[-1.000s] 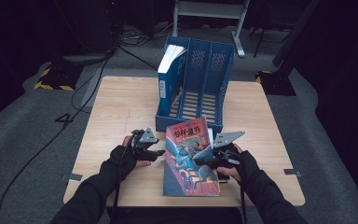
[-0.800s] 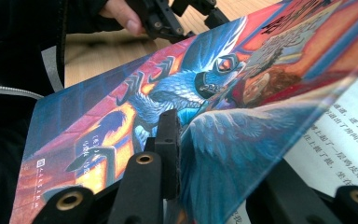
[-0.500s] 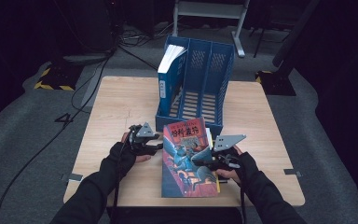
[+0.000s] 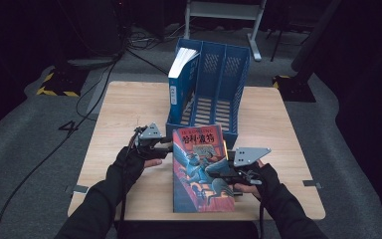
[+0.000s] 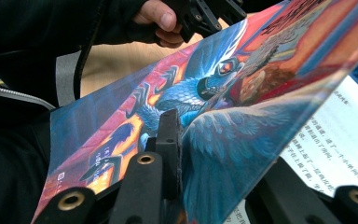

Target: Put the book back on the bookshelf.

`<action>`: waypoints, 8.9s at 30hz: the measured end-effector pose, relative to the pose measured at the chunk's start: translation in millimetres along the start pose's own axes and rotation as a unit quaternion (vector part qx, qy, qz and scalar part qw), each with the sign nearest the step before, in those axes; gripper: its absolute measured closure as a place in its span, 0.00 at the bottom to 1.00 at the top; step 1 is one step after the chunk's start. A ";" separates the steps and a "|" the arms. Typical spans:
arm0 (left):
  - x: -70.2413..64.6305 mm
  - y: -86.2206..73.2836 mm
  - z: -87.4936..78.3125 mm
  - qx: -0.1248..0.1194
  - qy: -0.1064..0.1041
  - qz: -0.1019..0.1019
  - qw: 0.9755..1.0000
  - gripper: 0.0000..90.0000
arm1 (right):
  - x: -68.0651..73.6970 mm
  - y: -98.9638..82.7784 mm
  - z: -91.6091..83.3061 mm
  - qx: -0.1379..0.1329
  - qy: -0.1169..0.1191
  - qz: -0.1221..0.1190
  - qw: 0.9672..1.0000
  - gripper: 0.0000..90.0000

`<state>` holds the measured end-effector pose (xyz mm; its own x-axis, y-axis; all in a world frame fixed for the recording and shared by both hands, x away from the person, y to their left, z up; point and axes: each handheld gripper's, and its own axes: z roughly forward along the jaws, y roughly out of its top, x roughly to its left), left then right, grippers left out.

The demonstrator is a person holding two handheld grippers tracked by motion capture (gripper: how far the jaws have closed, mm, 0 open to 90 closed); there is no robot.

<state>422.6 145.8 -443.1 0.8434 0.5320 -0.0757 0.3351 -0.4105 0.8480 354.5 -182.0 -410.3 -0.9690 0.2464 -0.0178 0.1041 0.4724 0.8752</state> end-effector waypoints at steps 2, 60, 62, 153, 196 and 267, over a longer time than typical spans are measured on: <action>-0.1 1.6 -0.9 -0.001 -0.002 0.003 1.000 0.68 | 1.9 1.8 -2.2 -0.004 0.000 -0.003 1.000 0.83; -35.4 108.3 -40.9 -0.106 -0.050 0.100 0.988 1.00 | 2.2 6.4 -31.4 -0.073 -0.151 -0.056 0.984 0.97; -38.6 107.7 -42.8 -0.108 -0.051 0.104 0.987 1.00 | 5.5 4.2 -33.6 -0.078 -0.149 -0.058 0.984 0.97; -114.5 68.1 -29.2 -0.135 -0.129 0.123 0.975 0.59 | 52.5 -9.5 -68.5 -0.095 -0.134 -0.115 0.980 0.87; -125.4 109.4 -40.5 -0.148 -0.107 0.146 0.972 0.73 | 21.5 -29.7 -81.1 -0.079 -0.191 -0.040 0.977 0.57; -115.6 163.3 -31.2 -0.145 -0.064 0.126 0.979 0.82 | -61.2 -155.3 -84.8 0.111 -0.249 0.182 0.945 0.24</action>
<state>366.6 40.4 -279.5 0.9357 0.3365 0.1059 -0.0082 -0.2794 0.9601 378.7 -342.2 -504.2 -0.6403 0.7681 -0.0079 0.5091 0.4320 0.7445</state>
